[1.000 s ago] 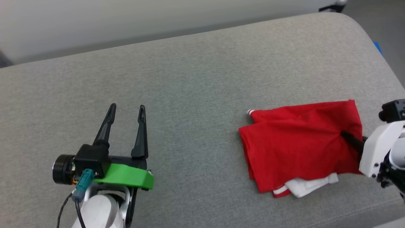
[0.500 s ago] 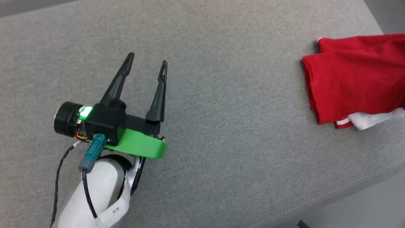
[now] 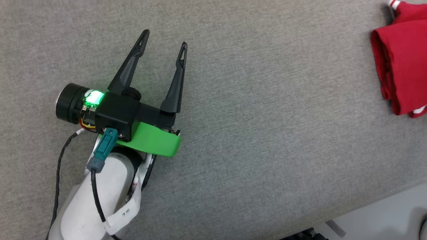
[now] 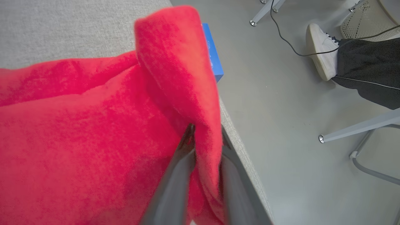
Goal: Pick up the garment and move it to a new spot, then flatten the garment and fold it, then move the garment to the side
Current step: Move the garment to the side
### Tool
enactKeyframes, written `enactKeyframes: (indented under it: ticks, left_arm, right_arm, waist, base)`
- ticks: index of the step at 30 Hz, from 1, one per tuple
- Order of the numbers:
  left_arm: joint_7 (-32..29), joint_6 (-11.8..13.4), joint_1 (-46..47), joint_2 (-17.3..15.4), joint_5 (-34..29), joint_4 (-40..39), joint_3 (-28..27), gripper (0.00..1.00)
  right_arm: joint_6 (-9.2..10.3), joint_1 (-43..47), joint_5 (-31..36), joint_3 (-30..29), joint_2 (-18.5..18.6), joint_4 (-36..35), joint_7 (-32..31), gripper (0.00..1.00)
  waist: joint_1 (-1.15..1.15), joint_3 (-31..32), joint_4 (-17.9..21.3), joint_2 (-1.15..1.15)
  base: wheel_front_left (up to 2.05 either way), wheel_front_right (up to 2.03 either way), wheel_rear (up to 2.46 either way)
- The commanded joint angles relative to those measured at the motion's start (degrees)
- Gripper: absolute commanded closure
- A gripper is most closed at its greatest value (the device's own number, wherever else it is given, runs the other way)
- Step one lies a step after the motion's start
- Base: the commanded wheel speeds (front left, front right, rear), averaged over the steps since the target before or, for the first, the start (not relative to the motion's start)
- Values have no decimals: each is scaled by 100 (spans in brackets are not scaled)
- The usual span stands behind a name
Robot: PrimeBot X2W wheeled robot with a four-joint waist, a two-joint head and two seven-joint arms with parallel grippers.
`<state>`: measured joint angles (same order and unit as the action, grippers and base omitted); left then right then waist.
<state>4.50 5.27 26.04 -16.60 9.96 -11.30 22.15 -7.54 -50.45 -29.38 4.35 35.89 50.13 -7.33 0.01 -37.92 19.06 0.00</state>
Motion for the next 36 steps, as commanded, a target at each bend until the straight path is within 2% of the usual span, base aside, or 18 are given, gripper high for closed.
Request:
enactKeyframes:
  ticks: [1, 10, 16, 19, 30, 36]
  left_arm:
    - [23, -27, 113, -27, -35, 29, 13, 0]
    - [210, -54, 95, 67, 86, 287, 94, 0]
    - [434, 18, -161, 182, 239, 536, 108, 0]
    - [521, 44, -346, 239, 342, 640, 122, 0]
    - [766, 176, -1211, 406, 775, 956, 79, 0]
    - [863, 261, -1604, 455, 924, 1147, 27, 0]
  right_arm:
    - [5, -135, 98, 10, -46, 136, 156, 0]
    - [5, -472, 1084, -495, -44, 1132, 1804, 0]
    - [5, -197, 1468, -857, -283, 1106, 2203, 0]
    - [5, 166, 1528, -945, -443, 794, 2227, 0]
    - [5, 2167, 1331, -768, -1026, -1263, 2228, 0]
    - [5, 3183, 1159, -705, -1273, -2404, 1941, 0]
  waist:
    - [-1, -165, -119, 0]
    - [-1, 224, -246, 0]
    - [-1, 823, -351, 0]
    - [-1, 1146, -432, 0]
    - [-1, 2296, -899, 0]
    - [-1, 2725, -1239, 0]
  base:
    - [0, 0, 0]
    - [0, 0, 0]
    - [0, 0, 0]
    - [0, 0, 0]
    - [0, 0, 0]
    - [0, 0, 0]
